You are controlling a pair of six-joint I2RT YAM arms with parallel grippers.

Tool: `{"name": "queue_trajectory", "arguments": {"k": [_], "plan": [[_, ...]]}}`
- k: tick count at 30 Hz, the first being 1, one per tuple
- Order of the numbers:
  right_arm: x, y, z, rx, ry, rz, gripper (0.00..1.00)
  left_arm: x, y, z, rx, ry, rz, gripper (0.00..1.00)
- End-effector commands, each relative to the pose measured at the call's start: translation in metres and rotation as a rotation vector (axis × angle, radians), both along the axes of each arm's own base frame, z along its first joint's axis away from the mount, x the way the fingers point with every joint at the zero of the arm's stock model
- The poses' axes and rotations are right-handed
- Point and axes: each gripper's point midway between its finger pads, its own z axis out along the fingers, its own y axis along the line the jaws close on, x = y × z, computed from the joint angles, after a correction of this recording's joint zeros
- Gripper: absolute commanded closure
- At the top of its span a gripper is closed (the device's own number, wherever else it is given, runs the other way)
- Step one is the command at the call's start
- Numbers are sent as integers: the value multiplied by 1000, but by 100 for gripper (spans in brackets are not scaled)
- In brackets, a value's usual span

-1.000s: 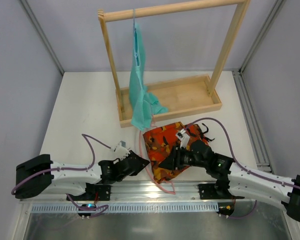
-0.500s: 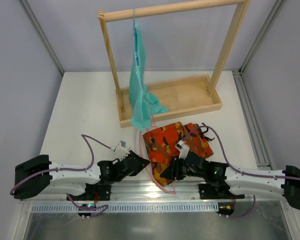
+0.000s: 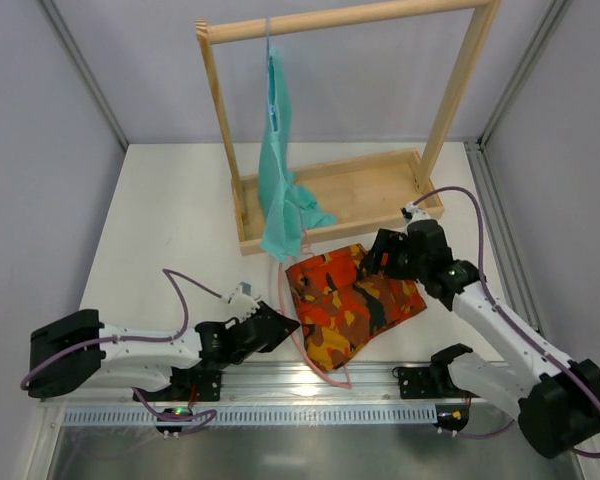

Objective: Place the trousers on the hanger
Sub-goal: Place trousers on hanger

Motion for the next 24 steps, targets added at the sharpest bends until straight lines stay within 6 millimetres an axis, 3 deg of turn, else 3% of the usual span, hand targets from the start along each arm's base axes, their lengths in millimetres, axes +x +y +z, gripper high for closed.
{"name": "queue_trajectory", "arguments": {"k": [1,7,12,15,17,18,19,20,24], "plan": [[4,-7,-18,-50,89,147,23,-37,37,-55,247,127,-131,100],[26,-13,-58,-95,177,200,23,-33,31,-49,206,98,-130,100],[14,17,-71,100,167,274,30,-35,13,-40,115,99,-140,100],[8,14,-84,107,169,241,44,-37,5,-38,99,107,-151,100],[9,11,-86,107,155,220,65,-38,6,-42,110,115,-144,100],[11,12,-83,116,143,210,73,-38,8,-45,114,116,-140,100],[14,13,-79,128,130,191,89,-36,4,-43,87,112,-132,100],[17,12,-74,138,121,166,96,-36,5,-47,91,119,-125,100],[51,25,-6,223,-73,118,96,-36,7,-54,121,123,-107,99]]}}
